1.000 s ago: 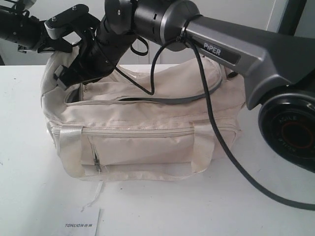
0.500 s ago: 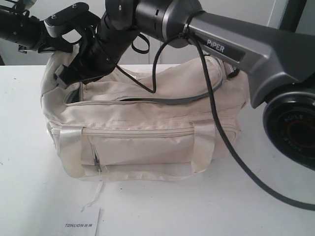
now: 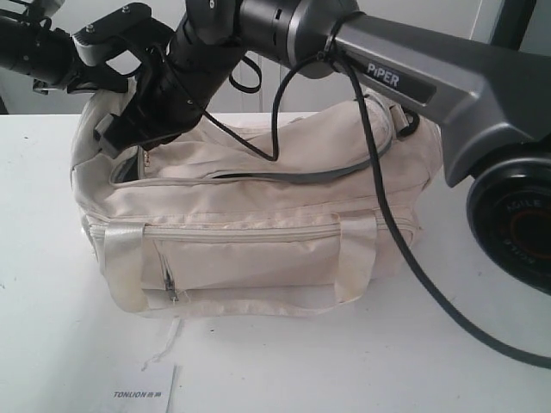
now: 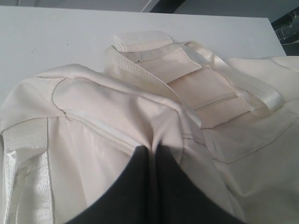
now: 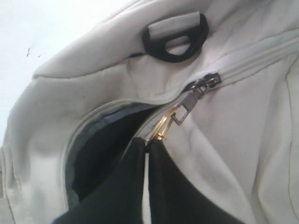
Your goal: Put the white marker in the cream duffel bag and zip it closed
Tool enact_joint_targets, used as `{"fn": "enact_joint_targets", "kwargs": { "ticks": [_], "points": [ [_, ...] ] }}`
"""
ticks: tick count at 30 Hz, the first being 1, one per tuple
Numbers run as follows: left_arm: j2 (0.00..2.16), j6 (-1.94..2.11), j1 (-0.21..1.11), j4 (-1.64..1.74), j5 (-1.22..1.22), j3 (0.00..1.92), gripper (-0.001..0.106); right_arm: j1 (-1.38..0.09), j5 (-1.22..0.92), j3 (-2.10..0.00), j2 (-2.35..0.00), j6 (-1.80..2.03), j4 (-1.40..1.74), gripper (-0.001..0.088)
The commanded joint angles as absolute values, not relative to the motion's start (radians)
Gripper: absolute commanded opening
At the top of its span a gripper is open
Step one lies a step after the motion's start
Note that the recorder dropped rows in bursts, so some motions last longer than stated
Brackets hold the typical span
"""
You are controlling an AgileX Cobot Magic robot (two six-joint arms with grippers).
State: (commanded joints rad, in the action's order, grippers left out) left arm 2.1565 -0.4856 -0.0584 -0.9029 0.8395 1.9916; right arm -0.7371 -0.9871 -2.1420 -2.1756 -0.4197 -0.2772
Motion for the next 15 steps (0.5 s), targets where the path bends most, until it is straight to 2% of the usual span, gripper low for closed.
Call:
{"fn": "enact_joint_targets", "kwargs": {
  "ticks": [15],
  "points": [
    [2.157,-0.473,-0.058,-0.903,0.836,1.992,0.0,-0.741,-1.032,-2.142,-2.173,-0.42,-0.29,0.0]
  ]
}}
